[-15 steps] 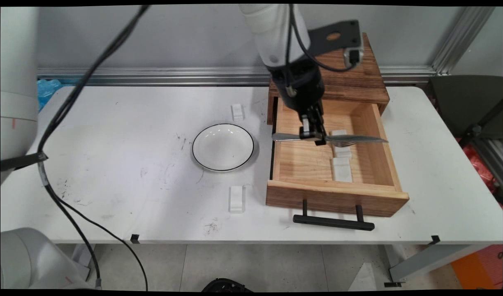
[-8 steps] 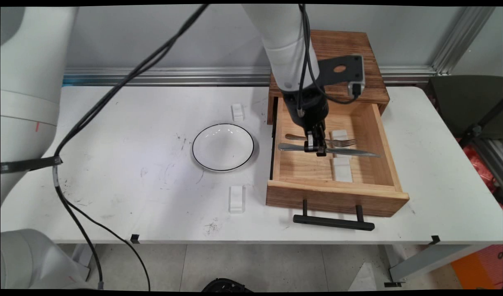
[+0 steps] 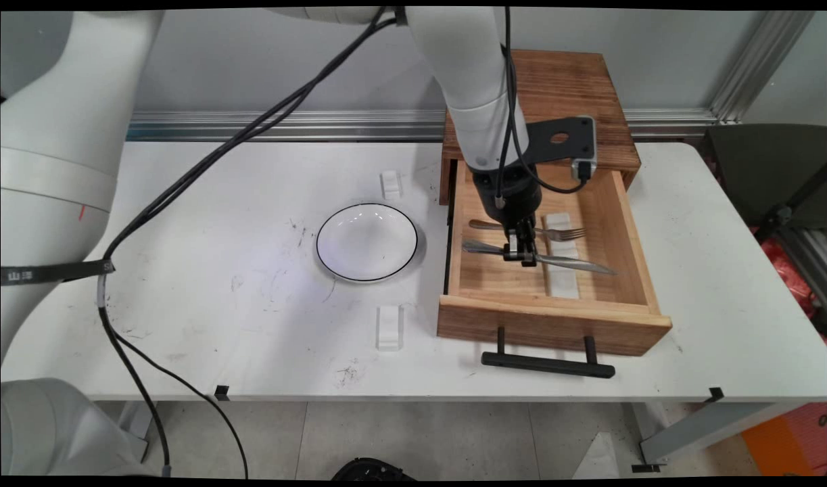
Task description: Place the picked object into the drawer
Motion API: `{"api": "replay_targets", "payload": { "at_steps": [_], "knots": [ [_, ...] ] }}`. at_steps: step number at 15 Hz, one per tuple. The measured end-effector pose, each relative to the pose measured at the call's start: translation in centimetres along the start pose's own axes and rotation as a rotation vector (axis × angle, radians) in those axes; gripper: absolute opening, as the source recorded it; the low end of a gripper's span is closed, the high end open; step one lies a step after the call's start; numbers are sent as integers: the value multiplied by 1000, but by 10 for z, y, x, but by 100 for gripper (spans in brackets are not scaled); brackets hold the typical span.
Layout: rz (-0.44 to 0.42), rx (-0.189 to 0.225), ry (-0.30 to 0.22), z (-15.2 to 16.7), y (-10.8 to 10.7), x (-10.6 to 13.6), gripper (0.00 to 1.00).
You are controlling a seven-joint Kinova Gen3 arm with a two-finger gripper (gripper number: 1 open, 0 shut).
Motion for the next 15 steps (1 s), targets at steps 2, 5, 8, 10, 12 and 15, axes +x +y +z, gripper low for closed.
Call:
{"api": "replay_targets", "payload": {
  "at_steps": [2, 5, 8, 10, 12, 15],
  "knots": [
    [-3, -1, 0, 6, -3, -1, 0],
    [-8, -3, 2, 16, -7, -2, 0],
    [-14, -5, 2, 24, -10, -4, 0],
    [-22, -7, 3, 29, -12, -6, 0],
    [-31, -8, 6, 33, -14, -7, 0],
    [-59, -14, 13, 39, -15, -10, 0]
  ]
}}
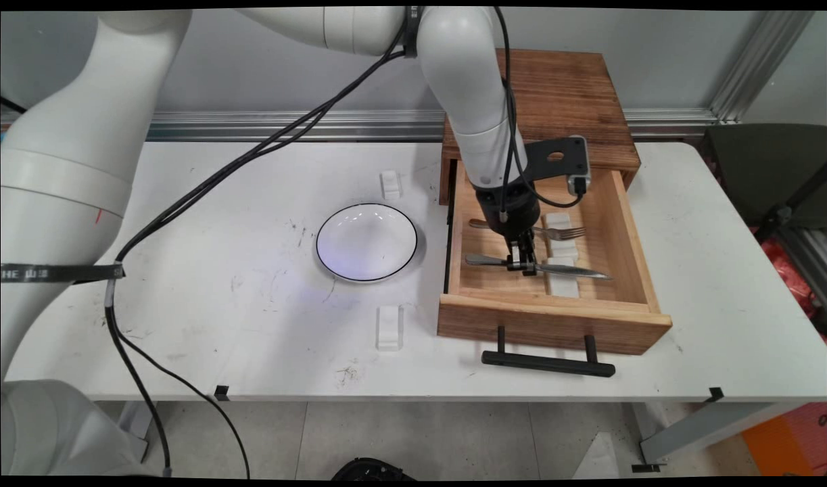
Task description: Place the picked object into the drawer
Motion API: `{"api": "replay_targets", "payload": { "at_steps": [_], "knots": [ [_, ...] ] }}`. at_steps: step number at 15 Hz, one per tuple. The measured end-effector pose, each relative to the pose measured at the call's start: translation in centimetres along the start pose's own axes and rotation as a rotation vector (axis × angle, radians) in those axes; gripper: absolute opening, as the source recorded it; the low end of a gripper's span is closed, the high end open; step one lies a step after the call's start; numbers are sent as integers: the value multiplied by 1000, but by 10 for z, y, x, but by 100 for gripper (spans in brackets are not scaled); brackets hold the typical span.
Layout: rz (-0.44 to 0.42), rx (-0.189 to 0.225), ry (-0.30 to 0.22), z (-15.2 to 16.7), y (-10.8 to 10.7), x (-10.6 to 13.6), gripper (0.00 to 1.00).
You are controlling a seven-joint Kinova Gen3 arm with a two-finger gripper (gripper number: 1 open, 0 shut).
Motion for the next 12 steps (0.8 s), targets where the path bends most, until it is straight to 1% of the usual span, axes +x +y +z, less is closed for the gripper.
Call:
{"api": "replay_targets", "payload": {
  "at_steps": [6, 7, 12],
  "knots": [
    [-38, -8, 9, 9, -3, -5, 0],
    [-42, -8, 11, 10, -4, -6, 100],
    [-50, -6, 27, 11, -7, -6, 100]
  ]
}}
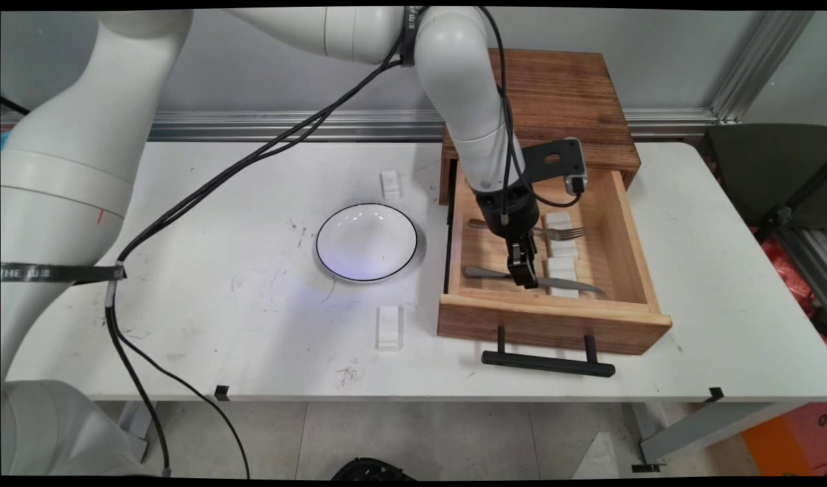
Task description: Place the picked object into the drawer
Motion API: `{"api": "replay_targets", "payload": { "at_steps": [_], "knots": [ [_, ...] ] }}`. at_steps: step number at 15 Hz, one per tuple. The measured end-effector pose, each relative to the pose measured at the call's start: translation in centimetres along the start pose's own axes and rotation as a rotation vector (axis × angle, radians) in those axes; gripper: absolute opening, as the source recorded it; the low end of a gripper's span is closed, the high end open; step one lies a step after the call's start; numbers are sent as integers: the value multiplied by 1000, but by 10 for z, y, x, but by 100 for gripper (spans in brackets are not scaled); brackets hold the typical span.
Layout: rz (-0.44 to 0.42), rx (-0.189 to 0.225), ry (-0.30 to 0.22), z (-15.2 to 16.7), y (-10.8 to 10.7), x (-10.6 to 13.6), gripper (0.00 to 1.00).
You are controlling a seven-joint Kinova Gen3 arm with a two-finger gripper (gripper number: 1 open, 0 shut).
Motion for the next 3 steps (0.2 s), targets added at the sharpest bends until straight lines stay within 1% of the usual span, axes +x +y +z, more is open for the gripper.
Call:
{"api": "replay_targets", "payload": {
  "at_steps": [3],
  "knots": [
    [2, 4, 16, -4, -2, 2, 100]
  ]
}}
